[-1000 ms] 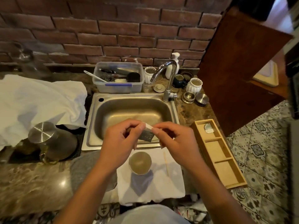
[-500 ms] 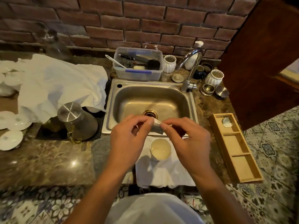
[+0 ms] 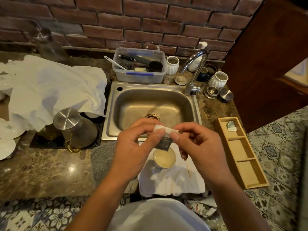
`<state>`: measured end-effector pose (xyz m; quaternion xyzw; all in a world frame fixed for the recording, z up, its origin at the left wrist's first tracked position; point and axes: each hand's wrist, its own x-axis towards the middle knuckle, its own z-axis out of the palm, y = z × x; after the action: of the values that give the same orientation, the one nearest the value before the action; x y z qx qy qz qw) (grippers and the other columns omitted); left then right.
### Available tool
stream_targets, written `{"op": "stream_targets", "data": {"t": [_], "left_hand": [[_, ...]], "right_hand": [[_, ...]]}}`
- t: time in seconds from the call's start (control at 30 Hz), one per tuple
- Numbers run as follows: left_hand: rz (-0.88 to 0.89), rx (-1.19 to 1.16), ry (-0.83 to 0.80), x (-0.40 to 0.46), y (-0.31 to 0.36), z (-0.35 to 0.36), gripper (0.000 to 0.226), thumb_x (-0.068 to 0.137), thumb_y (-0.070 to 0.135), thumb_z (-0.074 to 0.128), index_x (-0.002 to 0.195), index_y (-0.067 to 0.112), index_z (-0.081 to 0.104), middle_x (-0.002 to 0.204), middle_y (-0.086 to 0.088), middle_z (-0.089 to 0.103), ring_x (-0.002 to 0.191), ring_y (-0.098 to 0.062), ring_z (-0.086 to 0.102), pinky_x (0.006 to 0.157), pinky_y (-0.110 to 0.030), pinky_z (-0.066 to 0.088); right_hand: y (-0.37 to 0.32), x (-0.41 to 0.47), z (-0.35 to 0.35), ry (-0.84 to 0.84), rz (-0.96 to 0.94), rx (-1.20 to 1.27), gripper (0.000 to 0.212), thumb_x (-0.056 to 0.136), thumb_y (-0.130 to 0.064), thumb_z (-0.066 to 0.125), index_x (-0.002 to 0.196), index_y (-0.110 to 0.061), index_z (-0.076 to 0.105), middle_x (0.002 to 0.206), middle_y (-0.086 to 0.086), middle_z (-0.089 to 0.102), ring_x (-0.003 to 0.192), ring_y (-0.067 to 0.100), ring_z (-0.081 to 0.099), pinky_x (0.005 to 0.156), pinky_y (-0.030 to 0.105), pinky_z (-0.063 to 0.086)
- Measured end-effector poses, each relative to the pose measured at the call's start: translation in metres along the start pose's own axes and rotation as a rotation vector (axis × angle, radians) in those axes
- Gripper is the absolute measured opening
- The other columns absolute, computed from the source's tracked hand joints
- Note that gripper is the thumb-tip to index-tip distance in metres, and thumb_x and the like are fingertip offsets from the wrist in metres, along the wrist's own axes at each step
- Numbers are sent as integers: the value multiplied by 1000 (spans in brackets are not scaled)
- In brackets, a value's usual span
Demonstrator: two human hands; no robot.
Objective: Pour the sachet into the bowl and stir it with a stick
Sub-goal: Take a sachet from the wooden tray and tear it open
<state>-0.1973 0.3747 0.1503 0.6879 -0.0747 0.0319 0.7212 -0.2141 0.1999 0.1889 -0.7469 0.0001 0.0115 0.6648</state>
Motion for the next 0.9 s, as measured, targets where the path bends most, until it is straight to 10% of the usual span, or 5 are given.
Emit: {"op": "stream_targets", "data": {"t": [0.2,0.53,0.9], "left_hand": [[-24,-55,20,2,10,6,8,89,25,74,90,31,78,87,9,79,81,-9,75,72,-25,60],[-92,-33,-32,1,6,-1,15,87,39,70,92,27,77,89,-2,76,85,-27,73,76,-62,58],[-125,-62,-63,-4,0,-1,22,88,37,67,94,18,76,95,1,74,90,-18,68,78,-35,53]], "right_hand": [[-3,-1,5,94,-158,-122,15,86,-26,71,98,-20,78,79,0,74,64,13,66,57,23,53],[-1,0,8,-68,-84,-161,8,90,-24,70,92,-17,72,68,8,64,55,6,57,54,18,46],[2,-7,5,-203,53,-101,21,86,-33,68,81,-13,66,61,4,61,53,13,54,52,26,45]]}}
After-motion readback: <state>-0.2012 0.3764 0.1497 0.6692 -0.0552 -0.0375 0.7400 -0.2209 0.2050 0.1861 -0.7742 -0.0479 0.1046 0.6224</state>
